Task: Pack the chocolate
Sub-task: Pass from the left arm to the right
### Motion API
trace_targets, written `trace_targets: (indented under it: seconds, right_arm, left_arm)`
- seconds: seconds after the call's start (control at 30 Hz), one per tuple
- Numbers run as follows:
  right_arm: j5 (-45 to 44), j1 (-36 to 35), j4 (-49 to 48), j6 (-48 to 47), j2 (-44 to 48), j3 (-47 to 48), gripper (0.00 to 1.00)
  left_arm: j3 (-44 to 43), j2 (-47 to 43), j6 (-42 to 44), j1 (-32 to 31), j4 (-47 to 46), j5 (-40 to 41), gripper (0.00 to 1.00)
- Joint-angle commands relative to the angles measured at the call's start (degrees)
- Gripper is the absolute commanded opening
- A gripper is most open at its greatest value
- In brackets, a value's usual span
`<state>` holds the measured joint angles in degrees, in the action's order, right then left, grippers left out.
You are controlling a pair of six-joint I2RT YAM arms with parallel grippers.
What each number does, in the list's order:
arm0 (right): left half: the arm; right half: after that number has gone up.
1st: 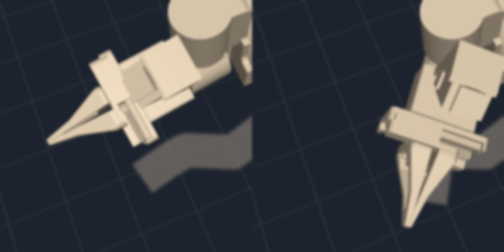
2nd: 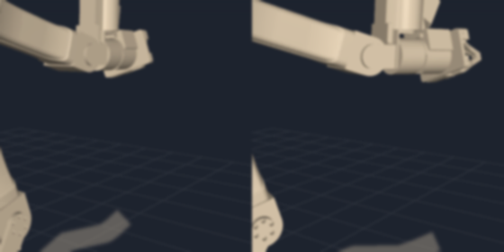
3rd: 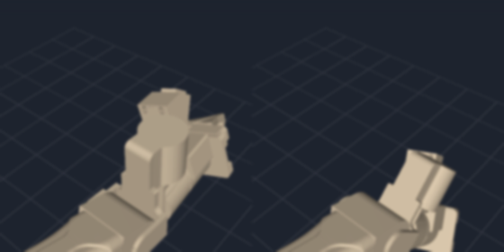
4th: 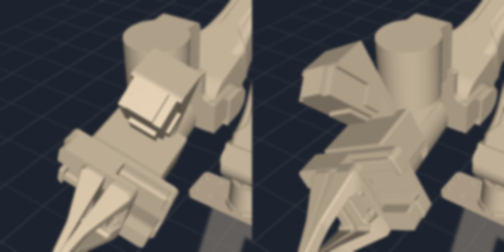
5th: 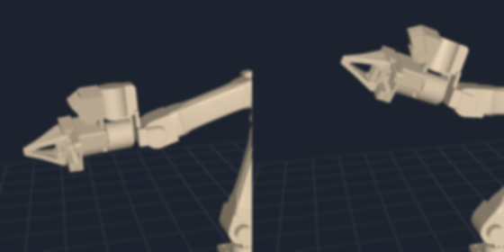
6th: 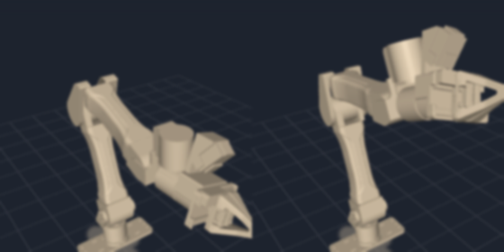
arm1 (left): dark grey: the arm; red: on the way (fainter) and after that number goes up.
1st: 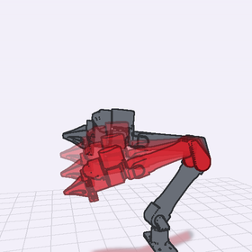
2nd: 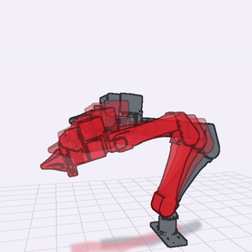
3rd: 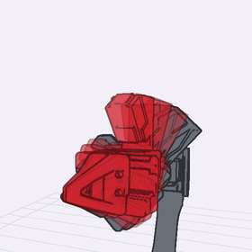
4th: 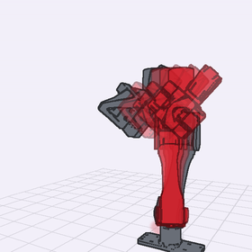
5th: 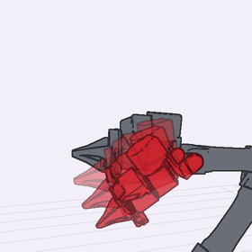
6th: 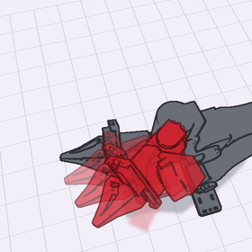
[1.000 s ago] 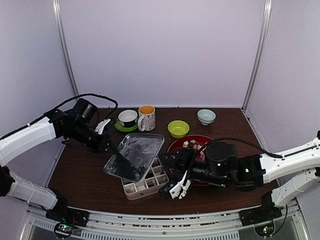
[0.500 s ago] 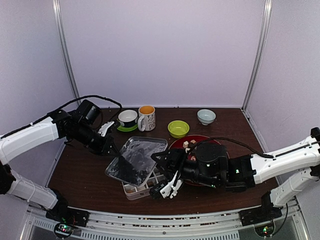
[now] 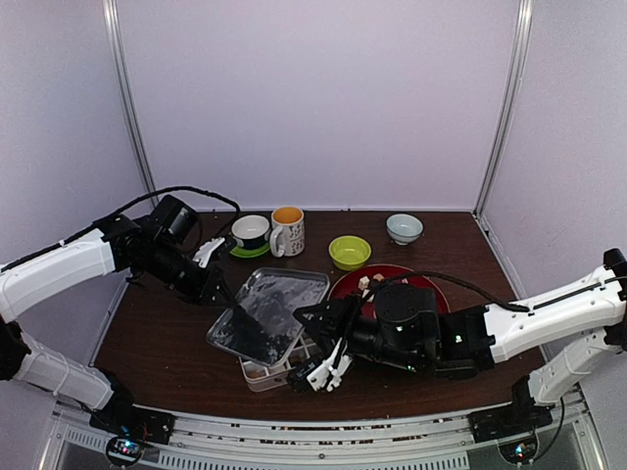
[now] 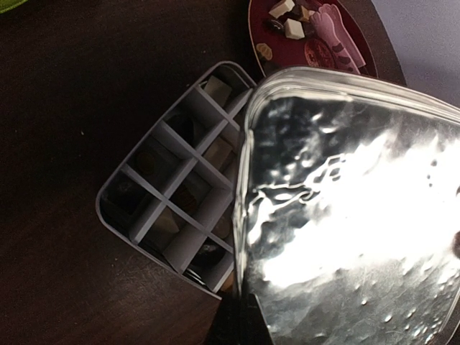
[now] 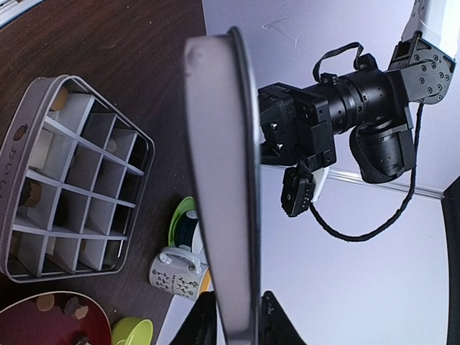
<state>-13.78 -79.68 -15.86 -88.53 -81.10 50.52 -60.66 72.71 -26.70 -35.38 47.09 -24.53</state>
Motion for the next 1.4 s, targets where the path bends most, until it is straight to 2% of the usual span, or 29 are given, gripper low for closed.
trace_targets:
  seconds: [0.0, 0.2, 0.4, 0.7, 0.9, 1.03, 1.17, 1.37]
  right_arm:
    - [-1.2, -0.63, 1.13, 1.11, -1.21, 1.91, 0.2]
    - [-2.89, -1.25, 0.87, 1.78, -2.46, 2.54, 0.09]
    - [-2.8, -1.33, 2.72, 2.93, -2.07, 2.88, 0.07]
    - [-3.1, -1.36, 4.06, 5.96, -1.06, 3.0, 0.06]
    - [-1.14, -1.39, 5.19, 14.33, 1.4, 4.34, 0.07]
    - [2.17, -1.16, 10.99, 27.13, 3.13, 7.9, 0.09]
    - [4.03, -0.52, 16.23, 38.2, 4.53, 11.25, 0.08]
    - [9.4, 2.71, 17.33, 57.44, 8.24, 11.72, 0.04]
  left_arm:
    - [-2.43, -0.15, 0.22, -0.31, -1.03, -1.23, 0.02]
    - [-2.44, -0.35, 0.62, -0.35, -1.26, -1.24, 0.09]
    - [-3.27, -3.37, 0.96, -0.36, -3.11, 1.48, 0.33]
    - [-2.17, -19.11, -0.25, -0.36, -12.97, 3.87, 0.7]
    - [-0.53, -28.39, 2.11, -0.36, -14.64, 10.5, 0.76]
    - [2.32, -35.13, 3.27, -0.33, -16.98, 13.32, 0.8]
    - [3.06, -39.01, 4.29, -0.37, -16.62, 16.14, 0.81]
    - [3.52, -41.9, 5.16, -0.38, -15.34, 17.54, 0.81]
